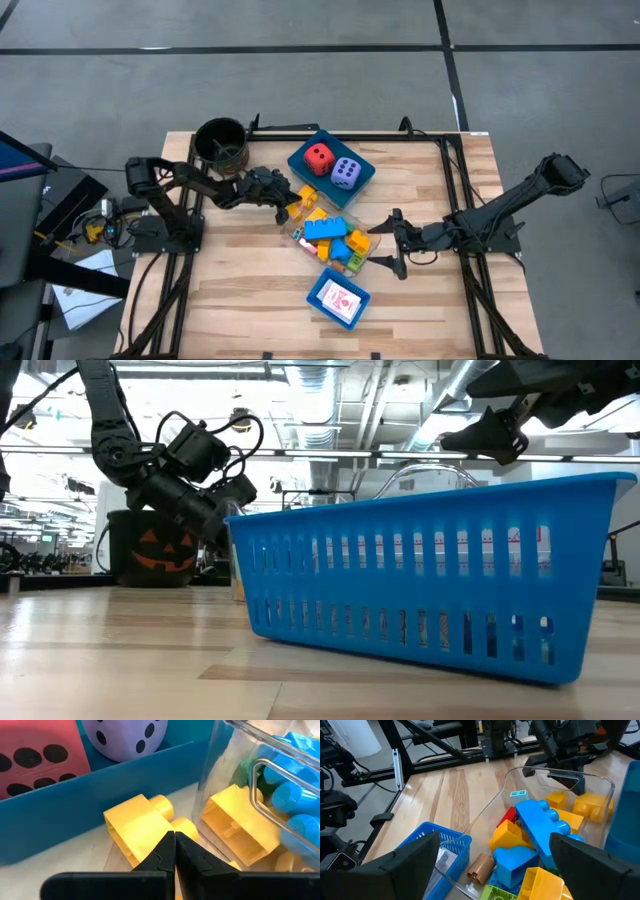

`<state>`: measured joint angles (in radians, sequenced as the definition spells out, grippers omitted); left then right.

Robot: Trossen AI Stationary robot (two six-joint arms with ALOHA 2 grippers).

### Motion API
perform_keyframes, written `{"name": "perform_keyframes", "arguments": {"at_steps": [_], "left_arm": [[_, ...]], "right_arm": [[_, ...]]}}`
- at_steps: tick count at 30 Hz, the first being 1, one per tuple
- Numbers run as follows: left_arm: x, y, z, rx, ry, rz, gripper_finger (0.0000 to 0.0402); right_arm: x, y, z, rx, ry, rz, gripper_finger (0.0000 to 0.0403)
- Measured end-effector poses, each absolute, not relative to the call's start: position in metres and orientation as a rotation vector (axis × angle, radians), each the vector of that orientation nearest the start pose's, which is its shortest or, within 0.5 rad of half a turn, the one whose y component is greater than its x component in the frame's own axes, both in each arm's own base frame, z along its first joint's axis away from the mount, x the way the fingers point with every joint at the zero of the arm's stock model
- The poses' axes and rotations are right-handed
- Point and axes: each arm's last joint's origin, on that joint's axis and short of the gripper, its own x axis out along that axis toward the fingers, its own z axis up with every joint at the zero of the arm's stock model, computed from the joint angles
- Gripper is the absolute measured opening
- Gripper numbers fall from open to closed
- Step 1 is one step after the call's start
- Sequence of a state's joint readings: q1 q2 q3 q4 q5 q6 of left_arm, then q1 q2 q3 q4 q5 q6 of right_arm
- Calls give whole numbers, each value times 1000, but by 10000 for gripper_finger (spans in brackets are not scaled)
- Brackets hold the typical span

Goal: Pick & Place Toys
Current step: Move the yellow game piece block to the center of the table

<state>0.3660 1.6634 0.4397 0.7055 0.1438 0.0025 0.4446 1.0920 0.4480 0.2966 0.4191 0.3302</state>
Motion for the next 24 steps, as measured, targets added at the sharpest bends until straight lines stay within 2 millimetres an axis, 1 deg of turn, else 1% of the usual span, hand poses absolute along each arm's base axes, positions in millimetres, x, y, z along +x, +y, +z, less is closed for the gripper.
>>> {"name": "perform_keyframes", "arguments": {"at_steps": [7, 10, 17, 20, 24], "left_arm": [[252, 92, 110, -125, 491, 217, 0], [253, 93, 104, -129, 510, 217, 0], [271, 99, 91, -134, 528, 223, 0], [270, 99, 92, -139, 557, 226, 0], [261, 95, 101, -145, 616, 244, 0]], "right_arm": [[203, 84, 207, 182, 315, -27, 368], [203, 84, 207, 182, 315, -27, 368], [203, 83, 206, 179, 321, -28, 368], [202, 83, 205, 175, 329, -28, 368], [202, 83, 204, 172, 342, -29, 368]]}}
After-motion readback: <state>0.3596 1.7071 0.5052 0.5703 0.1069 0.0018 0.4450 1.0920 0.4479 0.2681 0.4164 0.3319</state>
